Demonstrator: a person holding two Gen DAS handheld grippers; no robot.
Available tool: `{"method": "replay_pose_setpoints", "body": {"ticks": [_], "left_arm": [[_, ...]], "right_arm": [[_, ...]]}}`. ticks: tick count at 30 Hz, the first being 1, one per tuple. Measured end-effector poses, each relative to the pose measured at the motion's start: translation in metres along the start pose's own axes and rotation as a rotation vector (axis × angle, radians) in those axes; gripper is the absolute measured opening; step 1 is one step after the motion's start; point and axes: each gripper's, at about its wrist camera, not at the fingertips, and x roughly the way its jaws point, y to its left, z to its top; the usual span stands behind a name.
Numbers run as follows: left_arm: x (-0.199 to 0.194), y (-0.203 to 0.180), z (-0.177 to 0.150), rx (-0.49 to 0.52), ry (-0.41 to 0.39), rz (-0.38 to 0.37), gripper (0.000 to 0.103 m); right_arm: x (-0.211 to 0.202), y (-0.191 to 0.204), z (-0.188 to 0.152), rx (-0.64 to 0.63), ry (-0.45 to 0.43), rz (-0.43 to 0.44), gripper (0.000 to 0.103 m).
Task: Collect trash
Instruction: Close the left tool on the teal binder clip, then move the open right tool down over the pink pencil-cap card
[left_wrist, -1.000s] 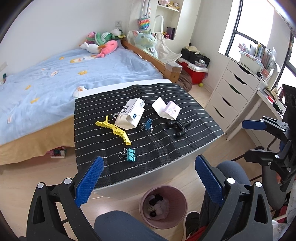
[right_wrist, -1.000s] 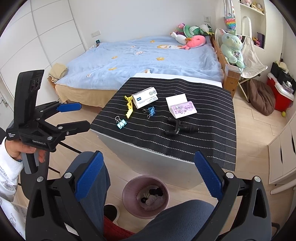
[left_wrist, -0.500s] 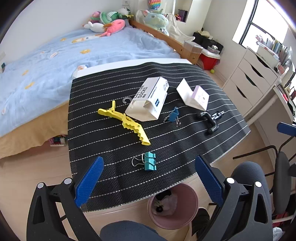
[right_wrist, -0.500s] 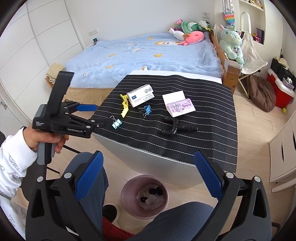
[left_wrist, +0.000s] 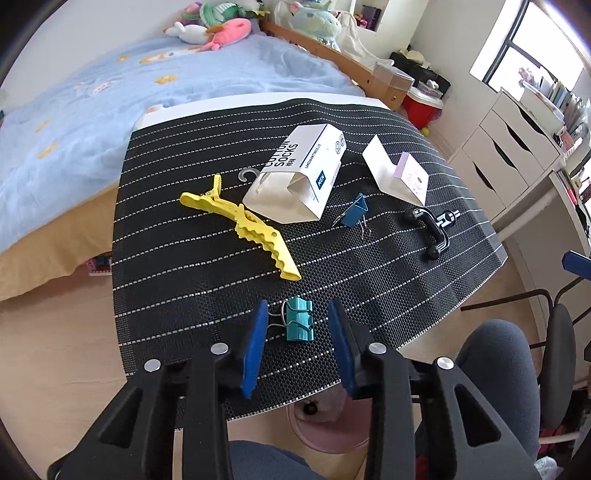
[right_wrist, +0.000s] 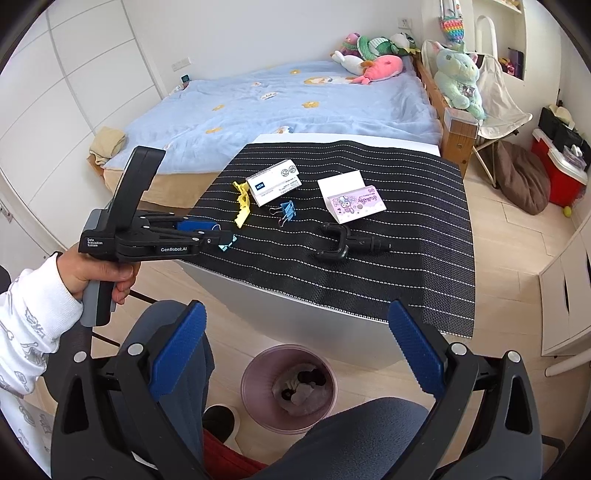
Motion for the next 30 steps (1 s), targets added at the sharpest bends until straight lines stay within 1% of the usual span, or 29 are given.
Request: {"method": "replay_pose_setpoints", "body": {"ticks": [1, 3, 4, 11, 15, 23, 30], "left_arm": [[0.0, -0.001, 0.0, 0.001, 0.003, 0.003, 0.019], [0.0, -0.001, 0.0, 0.002, 0.002, 0.007, 0.007], [-0.001, -0.001, 0.001, 0.001, 0.0, 0.006, 0.004], [-0.007, -0.006, 0.001, 0.017, -0.018, 0.004, 0.003], [-0.015, -0.009, 0.001, 0.024, -0.039, 0.005, 0.003], [-0.034, -0.019, 0.003, 0.048, -0.085, 0.003, 0.003], [-0.046, -0.025, 0.005, 0.068, -0.109, 0.001, 0.003]], "right_arm": [[0.0, 0.0, 0.0, 0.0, 0.0, 0.0, 0.097], [0.001, 0.0, 0.0, 0.0, 0.001, 0.001, 0.097], [0.001, 0.0, 0.0, -0.001, 0.0, 0.001, 0.097], [0.001, 0.0, 0.0, -0.004, 0.0, -0.001, 0.097], [0.002, 0.0, 0.007, -0.023, -0.004, -0.01, 0.097], [0.01, -0.007, 0.04, -0.074, -0.014, -0.037, 0.097], [0.031, -0.02, 0.075, -0.123, 0.015, -0.028, 0.097]]}}
